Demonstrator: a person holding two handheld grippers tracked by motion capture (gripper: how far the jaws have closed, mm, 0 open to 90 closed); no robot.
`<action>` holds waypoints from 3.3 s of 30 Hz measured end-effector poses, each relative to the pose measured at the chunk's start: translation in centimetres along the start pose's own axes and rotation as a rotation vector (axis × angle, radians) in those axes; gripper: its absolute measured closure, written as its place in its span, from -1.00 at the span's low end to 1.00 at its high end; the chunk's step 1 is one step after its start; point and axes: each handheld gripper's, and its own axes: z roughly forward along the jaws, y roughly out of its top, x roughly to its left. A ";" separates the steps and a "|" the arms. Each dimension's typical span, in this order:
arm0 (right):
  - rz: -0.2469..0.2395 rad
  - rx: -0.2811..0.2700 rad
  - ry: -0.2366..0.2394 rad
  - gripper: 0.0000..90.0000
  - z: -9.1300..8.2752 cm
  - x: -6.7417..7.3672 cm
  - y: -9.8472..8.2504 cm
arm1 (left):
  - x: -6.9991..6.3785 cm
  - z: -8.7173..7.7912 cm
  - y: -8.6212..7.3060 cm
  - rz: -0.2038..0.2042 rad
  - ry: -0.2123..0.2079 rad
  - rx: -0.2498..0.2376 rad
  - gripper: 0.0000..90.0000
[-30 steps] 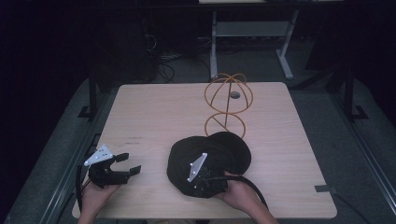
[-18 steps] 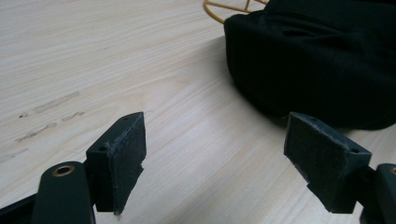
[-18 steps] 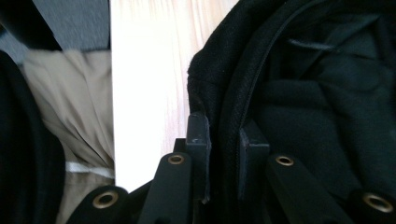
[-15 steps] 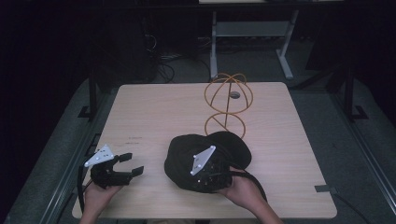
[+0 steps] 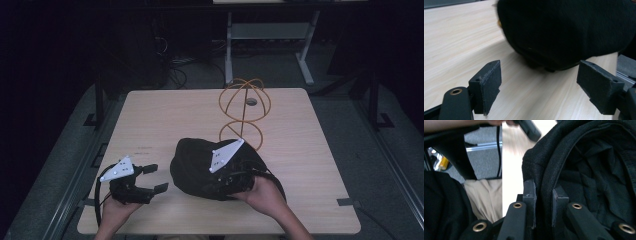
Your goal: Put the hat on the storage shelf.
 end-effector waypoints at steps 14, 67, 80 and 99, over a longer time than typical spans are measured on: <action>-0.014 -0.077 0.016 0.72 -2.4 0.0 2.6 | -1.0 2.0 2.1 0.028 -0.052 -0.066 -0.60; 0.165 -0.390 0.026 -0.20 -6.4 -3.3 -0.8 | -2.3 -1.4 12.7 0.299 0.045 -0.106 0.93; 0.264 -0.309 -0.115 -0.32 -6.7 -4.0 -8.1 | -0.8 -1.6 13.3 0.269 0.030 -0.102 0.95; 0.407 -0.254 -0.257 -0.34 -7.5 -4.5 -15.4 | 1.2 -1.9 15.7 0.216 0.039 -0.114 0.96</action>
